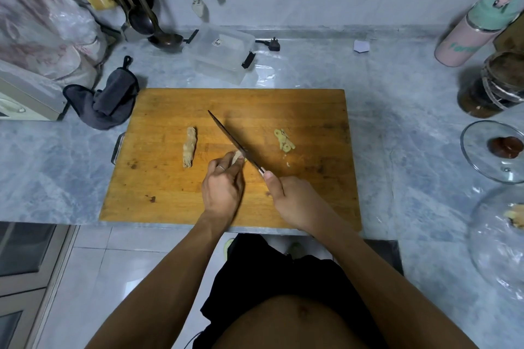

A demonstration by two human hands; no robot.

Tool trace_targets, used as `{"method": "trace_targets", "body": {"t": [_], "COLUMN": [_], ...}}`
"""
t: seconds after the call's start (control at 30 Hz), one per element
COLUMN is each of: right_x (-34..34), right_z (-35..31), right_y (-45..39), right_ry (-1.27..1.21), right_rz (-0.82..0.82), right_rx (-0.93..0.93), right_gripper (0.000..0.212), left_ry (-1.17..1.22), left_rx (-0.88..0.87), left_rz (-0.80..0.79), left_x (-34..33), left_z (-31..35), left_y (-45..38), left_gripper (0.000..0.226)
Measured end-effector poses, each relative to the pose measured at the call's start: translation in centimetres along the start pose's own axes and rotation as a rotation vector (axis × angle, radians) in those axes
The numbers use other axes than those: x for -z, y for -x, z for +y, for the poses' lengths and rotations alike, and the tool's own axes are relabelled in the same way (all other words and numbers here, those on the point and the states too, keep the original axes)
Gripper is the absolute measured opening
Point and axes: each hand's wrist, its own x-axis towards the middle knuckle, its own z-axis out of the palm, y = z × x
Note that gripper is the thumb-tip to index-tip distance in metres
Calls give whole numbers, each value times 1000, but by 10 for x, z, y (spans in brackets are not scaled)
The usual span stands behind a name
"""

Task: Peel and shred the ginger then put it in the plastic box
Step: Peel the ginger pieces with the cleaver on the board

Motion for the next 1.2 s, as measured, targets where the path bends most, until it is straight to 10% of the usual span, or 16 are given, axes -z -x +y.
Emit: {"method": "trace_targets", "body": {"t": [0.5,1.2], "right_x": [-16,-3], "right_z": [1,13], "right_y": [-17,6], "right_ry": [17,-250], "right_rz": [16,116], "right_rx": [-39,-107], "right_gripper": [65,64], "left_ry": [82,135], "left_rx": [20,89], "left_rz": [77,-201], "left_x": [-8,21], "left_z": [-4,-13], "left_y": [3,-15], "left_gripper": [33,34]}}
